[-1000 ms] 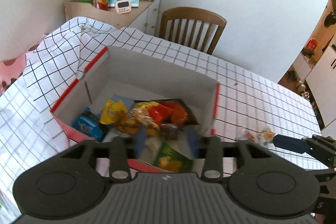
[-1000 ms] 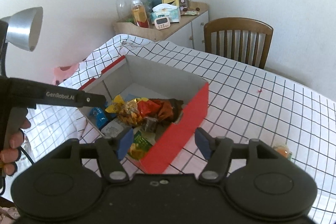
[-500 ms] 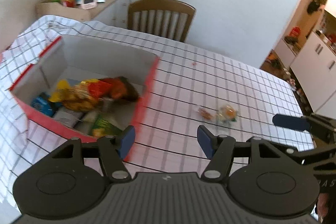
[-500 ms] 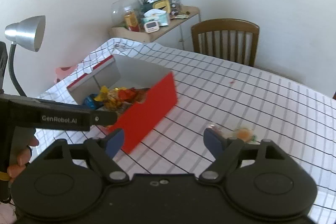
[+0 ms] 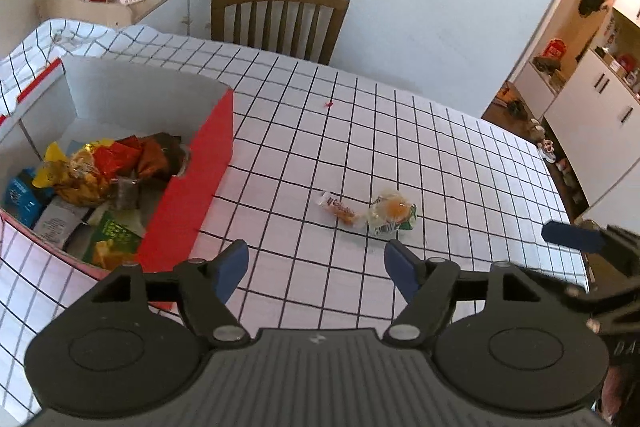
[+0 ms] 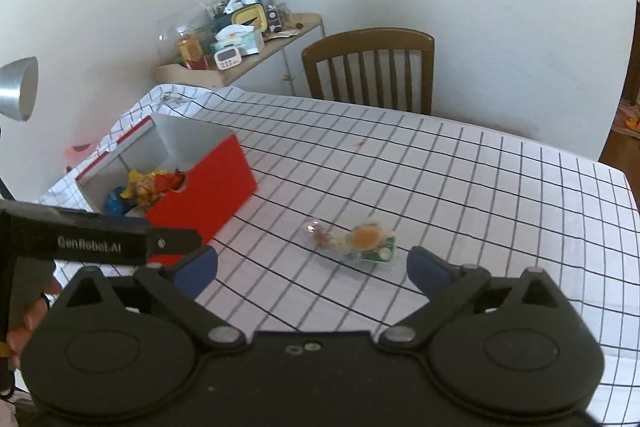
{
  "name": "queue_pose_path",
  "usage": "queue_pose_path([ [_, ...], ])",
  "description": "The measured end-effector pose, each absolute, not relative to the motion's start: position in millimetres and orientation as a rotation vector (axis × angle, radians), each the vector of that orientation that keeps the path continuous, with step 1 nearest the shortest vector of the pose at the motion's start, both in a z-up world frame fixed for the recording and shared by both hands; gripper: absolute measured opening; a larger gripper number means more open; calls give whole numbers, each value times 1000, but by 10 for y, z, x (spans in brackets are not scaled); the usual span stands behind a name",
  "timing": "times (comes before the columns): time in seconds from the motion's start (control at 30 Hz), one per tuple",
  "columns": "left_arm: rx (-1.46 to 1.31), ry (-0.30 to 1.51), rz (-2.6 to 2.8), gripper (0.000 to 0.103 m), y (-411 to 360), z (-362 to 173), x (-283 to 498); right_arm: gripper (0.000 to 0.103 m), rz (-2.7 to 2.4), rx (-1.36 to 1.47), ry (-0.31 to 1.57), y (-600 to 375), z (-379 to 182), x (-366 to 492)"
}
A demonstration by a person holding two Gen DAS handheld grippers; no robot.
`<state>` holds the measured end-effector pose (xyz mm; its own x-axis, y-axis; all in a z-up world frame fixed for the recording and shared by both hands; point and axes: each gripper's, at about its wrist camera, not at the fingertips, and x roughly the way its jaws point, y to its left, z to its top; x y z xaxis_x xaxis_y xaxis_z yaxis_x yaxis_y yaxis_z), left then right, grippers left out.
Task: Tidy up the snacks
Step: 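Move both tools back from the box toward the last two snacks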
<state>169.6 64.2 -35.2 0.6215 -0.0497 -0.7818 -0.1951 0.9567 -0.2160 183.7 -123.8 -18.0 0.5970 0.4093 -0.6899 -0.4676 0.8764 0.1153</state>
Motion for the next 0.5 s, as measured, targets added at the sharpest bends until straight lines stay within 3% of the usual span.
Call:
queue_pose_path([
  [0.5,-376,1041,184,75,551,-807,2512,102,486,-152,856,-1447,-613,2317],
])
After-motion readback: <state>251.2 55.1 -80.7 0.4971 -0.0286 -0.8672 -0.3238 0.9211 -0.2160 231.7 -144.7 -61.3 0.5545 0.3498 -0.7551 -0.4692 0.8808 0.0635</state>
